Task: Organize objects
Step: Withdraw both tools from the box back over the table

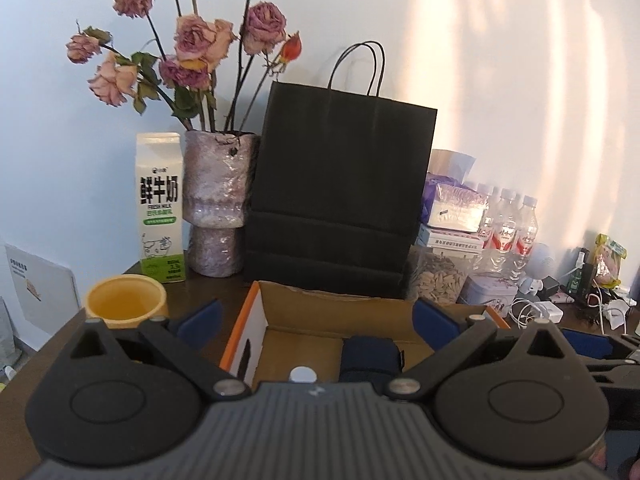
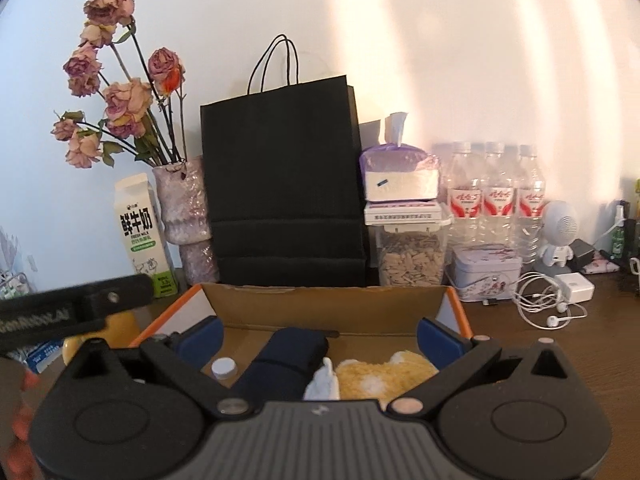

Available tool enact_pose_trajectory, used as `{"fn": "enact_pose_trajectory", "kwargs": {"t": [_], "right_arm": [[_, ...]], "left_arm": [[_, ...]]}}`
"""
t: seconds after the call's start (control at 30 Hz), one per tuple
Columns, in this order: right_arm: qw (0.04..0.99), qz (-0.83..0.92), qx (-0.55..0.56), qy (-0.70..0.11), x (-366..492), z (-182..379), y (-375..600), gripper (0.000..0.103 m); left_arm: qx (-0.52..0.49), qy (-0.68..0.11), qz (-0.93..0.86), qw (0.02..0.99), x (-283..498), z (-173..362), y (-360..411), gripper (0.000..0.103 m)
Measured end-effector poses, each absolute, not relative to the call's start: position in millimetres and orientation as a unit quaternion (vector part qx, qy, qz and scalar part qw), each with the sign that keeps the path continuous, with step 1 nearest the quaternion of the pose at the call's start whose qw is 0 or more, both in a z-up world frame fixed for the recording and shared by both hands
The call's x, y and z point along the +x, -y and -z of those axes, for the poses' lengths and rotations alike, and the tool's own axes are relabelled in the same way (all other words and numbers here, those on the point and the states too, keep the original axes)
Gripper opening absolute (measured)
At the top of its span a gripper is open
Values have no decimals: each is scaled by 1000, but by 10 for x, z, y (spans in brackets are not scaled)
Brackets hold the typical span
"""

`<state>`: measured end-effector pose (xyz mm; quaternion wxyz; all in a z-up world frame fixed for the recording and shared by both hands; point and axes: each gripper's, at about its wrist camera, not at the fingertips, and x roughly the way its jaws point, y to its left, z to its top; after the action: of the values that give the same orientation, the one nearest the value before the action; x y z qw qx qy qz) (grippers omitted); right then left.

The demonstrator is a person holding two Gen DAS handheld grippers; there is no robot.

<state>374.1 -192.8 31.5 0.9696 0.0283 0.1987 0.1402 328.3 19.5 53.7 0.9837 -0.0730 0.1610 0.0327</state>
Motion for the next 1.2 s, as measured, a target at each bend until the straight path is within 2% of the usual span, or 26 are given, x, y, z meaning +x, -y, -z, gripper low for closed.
{"fn": "enact_pose_trajectory", "kwargs": {"t": [0.5, 1.2], "right_arm": [[967, -114, -4, -228, 3089, -172, 2464, 103], [942, -98, -34, -320, 2672, 504, 2949, 103]], "left_arm": [[-68, -192, -66, 977, 2653, -490, -529, 103], [-42, -257, -113, 959, 1931, -85, -1026, 103]]}}
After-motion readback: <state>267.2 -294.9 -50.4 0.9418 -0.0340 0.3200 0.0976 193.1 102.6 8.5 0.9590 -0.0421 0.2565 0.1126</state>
